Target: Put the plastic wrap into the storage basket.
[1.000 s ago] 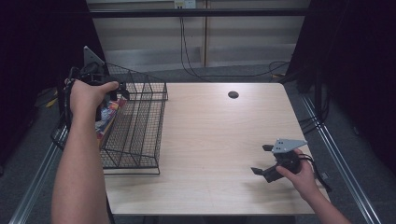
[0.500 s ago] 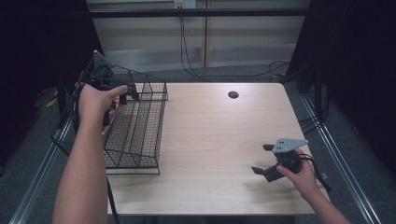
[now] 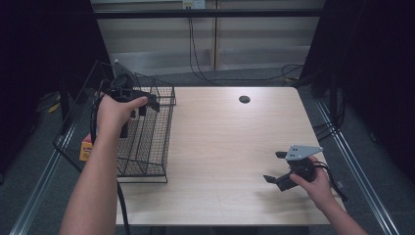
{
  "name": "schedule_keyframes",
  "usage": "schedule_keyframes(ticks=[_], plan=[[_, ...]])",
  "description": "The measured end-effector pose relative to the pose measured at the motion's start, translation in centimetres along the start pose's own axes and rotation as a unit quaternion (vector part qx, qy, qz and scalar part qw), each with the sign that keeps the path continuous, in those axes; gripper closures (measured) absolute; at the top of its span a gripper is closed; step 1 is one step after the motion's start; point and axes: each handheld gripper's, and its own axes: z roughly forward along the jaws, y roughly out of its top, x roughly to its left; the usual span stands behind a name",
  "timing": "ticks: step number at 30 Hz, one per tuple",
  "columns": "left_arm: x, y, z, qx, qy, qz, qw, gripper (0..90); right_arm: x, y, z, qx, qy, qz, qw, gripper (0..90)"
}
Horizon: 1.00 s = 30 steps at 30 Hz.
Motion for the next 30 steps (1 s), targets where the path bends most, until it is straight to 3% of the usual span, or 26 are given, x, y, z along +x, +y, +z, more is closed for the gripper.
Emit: schedule_keyframes(ticks=[11, 13, 23, 30], plan=[[-2.4, -0.9, 1.5, 0.003, -0.026, 0.031, 0.9992, 13.3, 0.0, 0.0, 0.0, 0.0, -0.001, 0.0, 1.0, 1.7], [-3.0, -1.2, 1.9, 0.007, -0.033, 0.045, 0.9984, 13.2, 0.0, 0.0, 0.0, -0.001, -0.001, 0.0, 1.0, 1.8], [-4.4, -2.5, 3.9, 0.012, -0.063, 0.066, 0.9957, 13.3, 0.0, 0.0, 0.0, 0.0, 0.0, -0.001, 1.0, 1.7], [-5.2, -3.0, 4.8, 0.015, -0.063, 0.085, 0.9942, 12.9, 0.1, -0.1, 0.1, 0.001, -0.002, -0.002, 1.0, 1.7]])
